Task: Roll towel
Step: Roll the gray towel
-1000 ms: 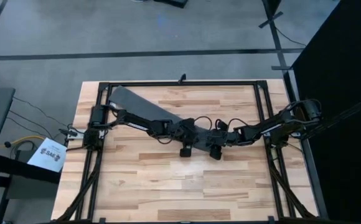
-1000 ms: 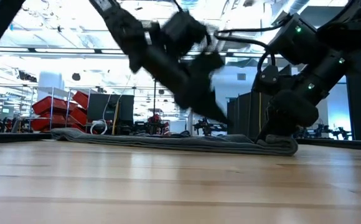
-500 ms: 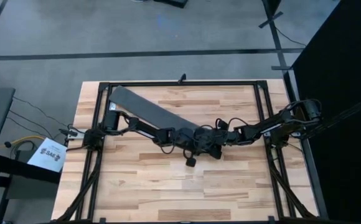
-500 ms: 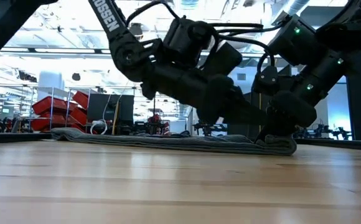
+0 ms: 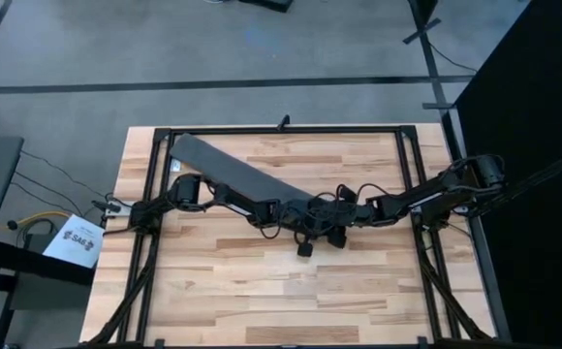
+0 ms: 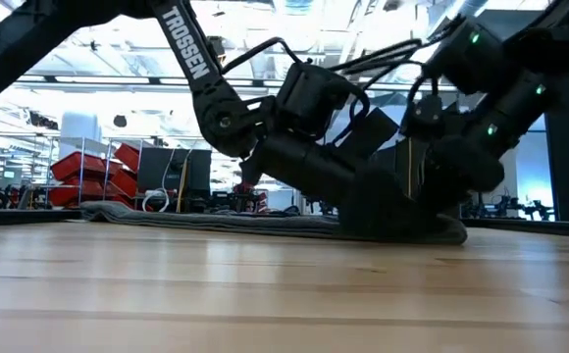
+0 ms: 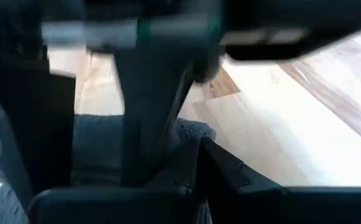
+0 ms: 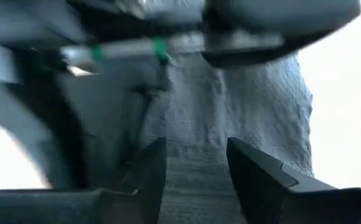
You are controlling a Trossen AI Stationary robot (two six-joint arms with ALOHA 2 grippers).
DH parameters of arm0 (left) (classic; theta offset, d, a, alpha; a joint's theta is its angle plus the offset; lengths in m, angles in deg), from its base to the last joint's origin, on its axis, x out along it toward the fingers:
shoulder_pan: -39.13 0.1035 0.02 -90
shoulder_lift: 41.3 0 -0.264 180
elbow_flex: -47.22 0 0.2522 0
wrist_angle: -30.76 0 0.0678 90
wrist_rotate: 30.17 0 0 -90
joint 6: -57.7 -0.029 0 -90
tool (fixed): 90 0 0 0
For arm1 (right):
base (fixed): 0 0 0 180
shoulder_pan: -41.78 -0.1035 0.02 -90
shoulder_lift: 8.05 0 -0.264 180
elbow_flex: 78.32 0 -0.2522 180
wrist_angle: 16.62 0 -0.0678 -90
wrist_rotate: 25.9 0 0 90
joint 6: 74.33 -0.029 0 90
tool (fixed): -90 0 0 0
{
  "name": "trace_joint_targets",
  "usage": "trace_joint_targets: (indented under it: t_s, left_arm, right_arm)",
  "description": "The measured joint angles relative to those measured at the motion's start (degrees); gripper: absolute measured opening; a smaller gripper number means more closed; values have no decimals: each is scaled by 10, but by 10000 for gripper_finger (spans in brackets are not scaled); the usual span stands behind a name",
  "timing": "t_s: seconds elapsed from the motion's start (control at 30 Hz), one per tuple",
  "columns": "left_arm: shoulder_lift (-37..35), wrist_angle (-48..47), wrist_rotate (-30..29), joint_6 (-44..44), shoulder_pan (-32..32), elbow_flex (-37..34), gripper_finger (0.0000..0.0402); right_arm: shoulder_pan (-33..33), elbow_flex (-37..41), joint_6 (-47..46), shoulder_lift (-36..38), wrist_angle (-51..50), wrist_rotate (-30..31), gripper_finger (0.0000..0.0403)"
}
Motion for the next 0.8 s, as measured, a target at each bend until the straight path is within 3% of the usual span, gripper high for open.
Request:
trace_joint_targets:
  t_s: [0.1,0.27,0.37,0.6,0.8]
  left_arm:
    - [-1,-10,-1,0,0,0,6]
    - [0,-10,-3,3,-2,0,6]
    - [0,-12,-3,-1,-2,-1,6]
    - [1,-8,-2,1,-1,-1,6]
    - [1,-8,4,9,-1,-2,6]
  right_arm:
    - [-2,0,22,56,-29,19,154]
    - [0,0,25,171,-158,75,153]
    - [4,23,13,207,-141,84,153]
    - [25,131,-13,151,50,53,152]
    - [38,148,-6,63,156,23,152]
